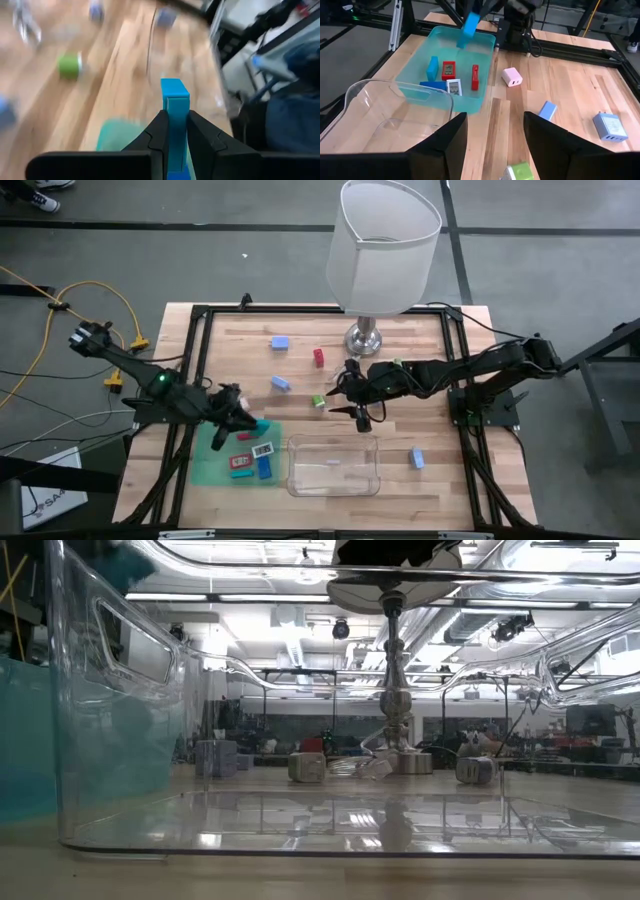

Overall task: Pick & Place Office items
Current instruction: Put the light blue timer into the green bin

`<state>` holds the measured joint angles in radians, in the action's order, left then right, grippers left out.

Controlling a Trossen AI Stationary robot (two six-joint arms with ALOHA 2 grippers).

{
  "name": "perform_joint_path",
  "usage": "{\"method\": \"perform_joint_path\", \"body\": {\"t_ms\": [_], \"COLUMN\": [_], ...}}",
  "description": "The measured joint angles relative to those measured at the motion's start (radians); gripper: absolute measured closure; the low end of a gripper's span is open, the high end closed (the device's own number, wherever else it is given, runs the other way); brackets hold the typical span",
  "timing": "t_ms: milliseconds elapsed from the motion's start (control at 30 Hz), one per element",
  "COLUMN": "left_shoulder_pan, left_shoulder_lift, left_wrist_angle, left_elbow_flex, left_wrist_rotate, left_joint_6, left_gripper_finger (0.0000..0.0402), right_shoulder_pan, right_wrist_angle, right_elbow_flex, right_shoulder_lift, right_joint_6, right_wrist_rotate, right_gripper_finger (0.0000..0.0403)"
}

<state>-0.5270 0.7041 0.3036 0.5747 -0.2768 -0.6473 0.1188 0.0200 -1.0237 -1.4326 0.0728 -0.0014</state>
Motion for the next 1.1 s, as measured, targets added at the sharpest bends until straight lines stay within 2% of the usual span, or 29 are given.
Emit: {"method": "perform_joint_path", "body": {"t_ms": [267,500,700,900,1100], "left_shoulder_pan": [-0.053,-0.101,-0.154,-0.171,-0.171], "left_shoulder_lift": [0.122,0.267,0.357,0.417,0.416], "left_wrist_angle": [0.217,0.198,0.198,0.232,0.259], "left_elbow_flex": [-0.002,-0.003,-0.003,-0.002,-0.003], "left_wrist_rotate": [0.001,0.090,0.091,0.104,0.148], "left_joint_6": [-0.290,-0.400,-0.519,-0.574,-0.569], "left_gripper_finger": [0.0360,0.0360,0.0360,0.0360,0.0360], "right_shoulder_pan": [0.000,0.000,0.000,0.000,0.000], "right_wrist_angle": [0.000,0.002,0.005,0.004,0.005], "right_elbow_flex": [0.000,0.000,0.000,0.000,0.000], "right_shoulder_lift": [0.000,0.000,0.000,0.000,0.000], "right_joint_6": [-0.022,-0.026,-0.026,-0.026,-0.027], "right_wrist_rotate": [-0.001,-0.001,-0.001,-0.001,-0.001], "right_gripper_finger": [0.0223,0.0223,0.0223,0.0223,0.0223]}}
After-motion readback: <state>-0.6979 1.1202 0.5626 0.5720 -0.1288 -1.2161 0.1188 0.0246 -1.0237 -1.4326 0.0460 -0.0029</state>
